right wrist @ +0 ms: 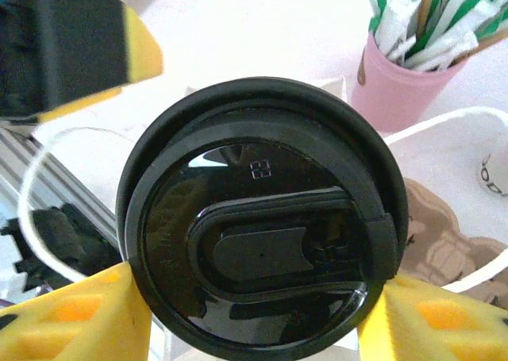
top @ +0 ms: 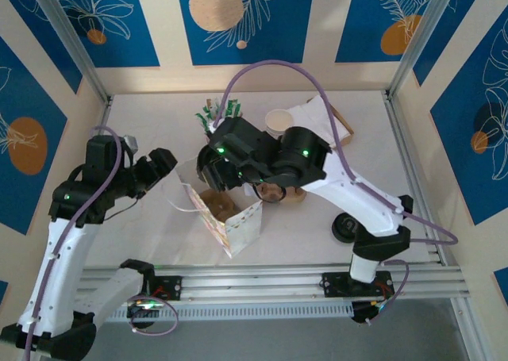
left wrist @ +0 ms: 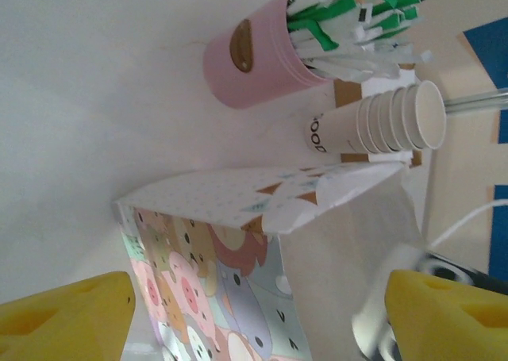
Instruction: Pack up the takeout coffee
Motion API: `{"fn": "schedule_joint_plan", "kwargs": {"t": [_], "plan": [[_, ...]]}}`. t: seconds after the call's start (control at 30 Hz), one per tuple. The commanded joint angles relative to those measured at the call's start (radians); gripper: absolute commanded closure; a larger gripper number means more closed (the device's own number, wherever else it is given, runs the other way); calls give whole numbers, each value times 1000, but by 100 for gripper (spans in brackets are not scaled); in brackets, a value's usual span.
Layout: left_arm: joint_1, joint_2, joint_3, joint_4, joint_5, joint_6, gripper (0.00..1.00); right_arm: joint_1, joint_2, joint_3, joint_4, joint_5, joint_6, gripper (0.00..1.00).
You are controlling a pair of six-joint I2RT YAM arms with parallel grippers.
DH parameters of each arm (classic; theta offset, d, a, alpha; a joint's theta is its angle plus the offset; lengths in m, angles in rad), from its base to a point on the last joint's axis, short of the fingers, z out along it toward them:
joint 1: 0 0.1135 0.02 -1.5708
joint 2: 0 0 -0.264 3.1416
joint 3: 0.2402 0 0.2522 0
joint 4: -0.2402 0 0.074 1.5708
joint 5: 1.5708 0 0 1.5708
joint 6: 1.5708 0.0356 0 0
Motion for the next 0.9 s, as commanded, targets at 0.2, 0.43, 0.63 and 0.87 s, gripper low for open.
{"fn": "schedule_joint_plan", "kwargs": {"t": [0.2,0.43,0.63,0.87], "plan": [[12,-73,-54,-22,79,1,19,-44,110,89,-166,-81,32,39],[10,-69,-75,-41,126,16,19,-47,172,132,-214,-98,41,39],[11,-68,-49,-79,86,37,18,-54,212,132,-168,-109,20,39],[11,-126,-88,-79,90,0,18,-75,245,109,-97,-111,9,39]]}}
